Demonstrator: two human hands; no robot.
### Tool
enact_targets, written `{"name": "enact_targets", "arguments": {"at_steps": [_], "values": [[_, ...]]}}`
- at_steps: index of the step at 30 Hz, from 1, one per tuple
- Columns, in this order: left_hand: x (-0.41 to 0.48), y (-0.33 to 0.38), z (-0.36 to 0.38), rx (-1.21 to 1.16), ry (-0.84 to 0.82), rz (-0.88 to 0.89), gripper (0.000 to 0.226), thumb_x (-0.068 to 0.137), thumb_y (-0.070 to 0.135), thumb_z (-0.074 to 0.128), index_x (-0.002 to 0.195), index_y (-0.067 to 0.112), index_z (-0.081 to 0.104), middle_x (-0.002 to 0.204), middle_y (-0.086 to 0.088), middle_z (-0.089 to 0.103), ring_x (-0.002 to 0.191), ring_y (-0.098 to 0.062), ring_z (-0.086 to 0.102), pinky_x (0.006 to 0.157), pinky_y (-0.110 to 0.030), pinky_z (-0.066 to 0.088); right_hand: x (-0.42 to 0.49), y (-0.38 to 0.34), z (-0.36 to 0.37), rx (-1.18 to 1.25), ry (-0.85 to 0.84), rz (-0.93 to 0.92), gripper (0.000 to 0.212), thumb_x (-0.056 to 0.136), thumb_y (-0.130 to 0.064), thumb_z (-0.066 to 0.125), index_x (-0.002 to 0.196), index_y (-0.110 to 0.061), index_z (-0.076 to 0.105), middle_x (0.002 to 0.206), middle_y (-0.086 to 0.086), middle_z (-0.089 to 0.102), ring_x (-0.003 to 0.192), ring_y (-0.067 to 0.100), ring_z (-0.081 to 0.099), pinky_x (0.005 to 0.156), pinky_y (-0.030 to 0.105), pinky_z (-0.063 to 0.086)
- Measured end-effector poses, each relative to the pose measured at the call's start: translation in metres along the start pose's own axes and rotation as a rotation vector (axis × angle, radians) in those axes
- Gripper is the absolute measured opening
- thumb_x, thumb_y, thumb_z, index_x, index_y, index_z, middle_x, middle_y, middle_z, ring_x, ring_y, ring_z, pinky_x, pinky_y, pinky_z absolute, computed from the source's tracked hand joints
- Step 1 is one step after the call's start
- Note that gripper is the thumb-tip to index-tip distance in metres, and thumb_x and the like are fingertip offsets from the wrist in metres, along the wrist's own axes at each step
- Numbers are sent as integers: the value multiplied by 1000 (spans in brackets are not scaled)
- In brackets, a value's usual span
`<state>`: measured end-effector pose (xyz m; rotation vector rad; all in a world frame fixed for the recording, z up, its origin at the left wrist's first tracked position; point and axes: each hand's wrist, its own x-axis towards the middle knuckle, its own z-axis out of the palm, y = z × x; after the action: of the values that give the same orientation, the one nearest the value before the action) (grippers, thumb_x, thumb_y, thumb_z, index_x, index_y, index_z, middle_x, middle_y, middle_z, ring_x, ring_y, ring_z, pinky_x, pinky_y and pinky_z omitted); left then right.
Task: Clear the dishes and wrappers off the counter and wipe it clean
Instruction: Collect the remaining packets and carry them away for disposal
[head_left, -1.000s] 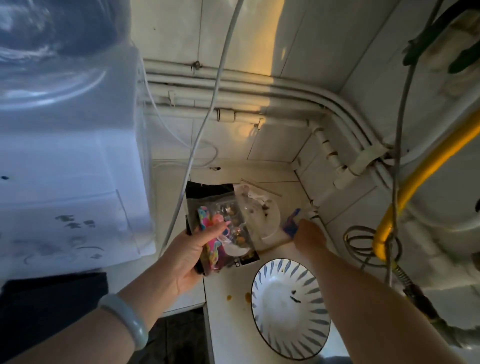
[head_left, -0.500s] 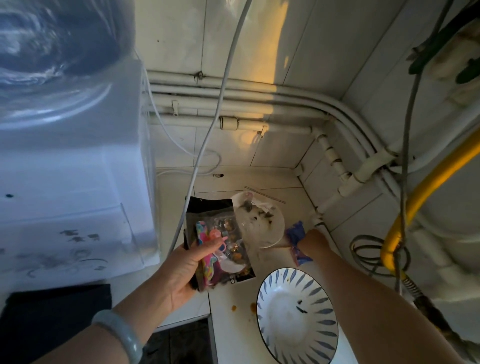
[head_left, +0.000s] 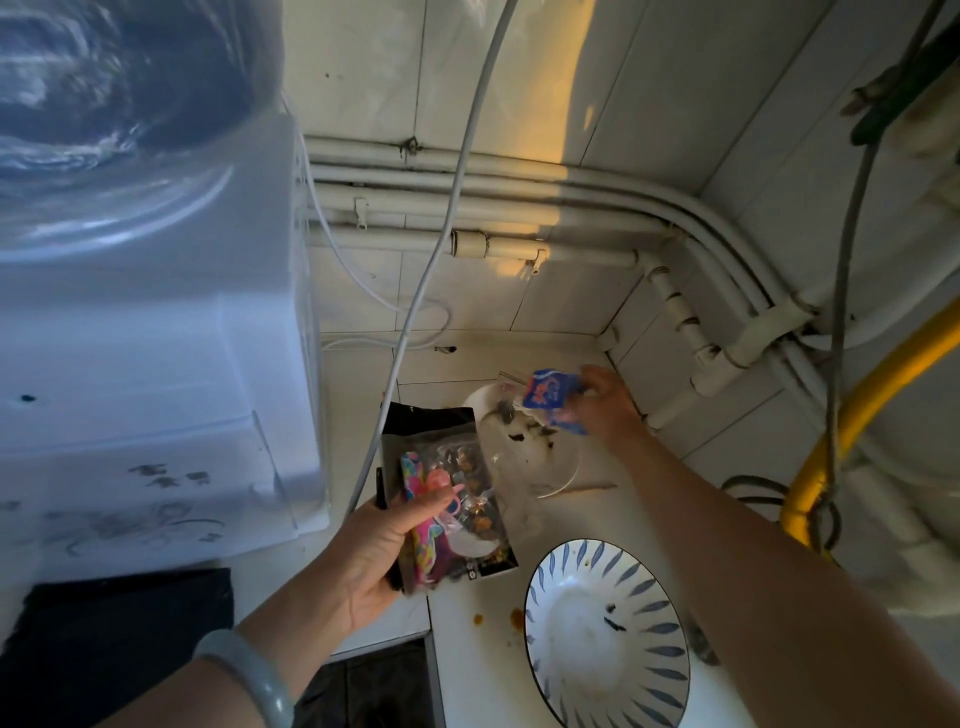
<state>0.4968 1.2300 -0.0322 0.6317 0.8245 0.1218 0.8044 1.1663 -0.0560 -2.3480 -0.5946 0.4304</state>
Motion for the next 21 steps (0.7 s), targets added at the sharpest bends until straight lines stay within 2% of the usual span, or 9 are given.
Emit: {"name": "enact_targets", "arguments": {"at_steps": [2,4,6,7,9,11,13,17,21], "values": [[0,0,-1,-5,3,0,52,71,16,78,119,3,63,108,-24,70,92,-38,69,75,-42,54,8,-2,20,-155,-165,-59,22,82,-20,71,102,-18,63,152,8,35,145,26,23,117,39,22],[0,-1,-3,-8,8,-4,52,71,15,78,120,4,62,109,-23,70,98,-40,68,83,-47,53,14,-1,38,-414,-303,-58,20,79,-38,67,96,-30,62,152,0,31,147,24,11,118,42,16],[0,-1,-7,-8,18,-12,51,71,14,78,119,4,63,108,-22,71,100,-40,68,90,-50,51,13,1,51,-597,-323,-65,19,82,-35,60,97,-26,67,131,0,51,138,28,33,111,41,30],[0,-2,-9,-7,24,-16,51,71,14,78,118,3,63,108,-23,71,100,-41,67,91,-50,51,11,1,56,-598,-285,-76,16,83,-29,59,94,-21,68,115,3,61,122,30,51,101,40,42],[-1,-2,-11,-5,29,-19,50,72,14,77,118,3,63,108,-23,70,99,-41,68,90,-50,51,4,0,61,-521,-196,-70,16,82,-20,59,90,-12,70,94,9,68,92,28,65,81,38,55],[0,-2,-13,-6,40,-13,48,72,13,77,117,2,63,106,-23,71,94,-39,69,84,-47,53,0,-2,62,-497,-172,-72,16,83,-15,60,94,-7,69,93,11,65,84,26,65,72,33,55],[0,-3,-14,-8,51,-7,47,70,12,78,114,2,65,103,-22,72,87,-36,71,79,-43,53,-2,-2,61,-513,-167,-71,16,86,-12,57,96,-4,67,97,12,62,81,24,60,66,28,45],[-1,-5,-14,-10,48,-8,47,67,14,79,110,1,66,100,-22,73,81,-33,71,73,-38,52,-6,-3,54,-511,-73,-78,12,91,-10,53,95,-8,64,100,9,62,78,17,50,68,24,37],[-3,-6,-13,-15,39,-11,51,67,13,79,114,0,65,104,-23,72,94,-38,69,85,-45,52,-13,-19,35,-300,35,-34,13,90,-8,53,94,-10,65,89,5,64,77,17,55,68,25,41]]}}
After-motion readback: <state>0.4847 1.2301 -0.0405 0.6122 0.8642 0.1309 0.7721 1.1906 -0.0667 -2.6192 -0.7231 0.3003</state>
